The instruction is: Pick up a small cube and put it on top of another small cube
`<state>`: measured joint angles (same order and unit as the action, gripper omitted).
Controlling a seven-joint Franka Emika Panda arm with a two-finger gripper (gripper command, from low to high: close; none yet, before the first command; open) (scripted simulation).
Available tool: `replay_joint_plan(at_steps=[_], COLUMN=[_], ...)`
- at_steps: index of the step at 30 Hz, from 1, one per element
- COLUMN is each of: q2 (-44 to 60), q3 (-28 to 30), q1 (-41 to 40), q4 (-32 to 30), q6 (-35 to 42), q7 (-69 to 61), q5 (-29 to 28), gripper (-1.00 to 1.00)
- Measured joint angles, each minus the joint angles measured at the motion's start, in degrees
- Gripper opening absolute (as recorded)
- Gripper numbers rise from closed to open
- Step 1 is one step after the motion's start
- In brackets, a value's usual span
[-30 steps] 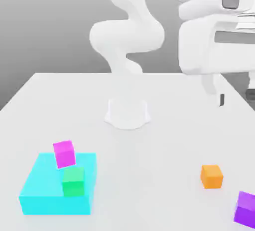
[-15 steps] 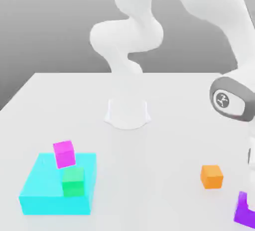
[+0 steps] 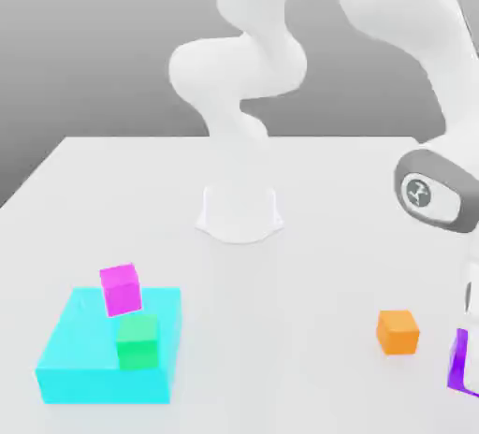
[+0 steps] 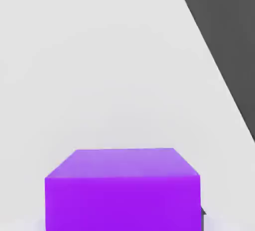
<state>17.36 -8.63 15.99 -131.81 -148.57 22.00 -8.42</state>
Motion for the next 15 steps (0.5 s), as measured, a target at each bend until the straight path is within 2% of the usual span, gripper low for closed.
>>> replay_joint_plan(at_steps=[6,11,15], q2=[-10.3,-21.1,-17.8], q3=[8.1,15.7,16.9], q1=[-8.1,-23.0,-24.1], q4=[-6.1,-12.2,-14.9], q6=[3.8,8.2,2.3], q7=[3.5,7.0,6.7], q5=[2.5,6.0,8.6], gripper=[-1.00,-1.00,-1.00])
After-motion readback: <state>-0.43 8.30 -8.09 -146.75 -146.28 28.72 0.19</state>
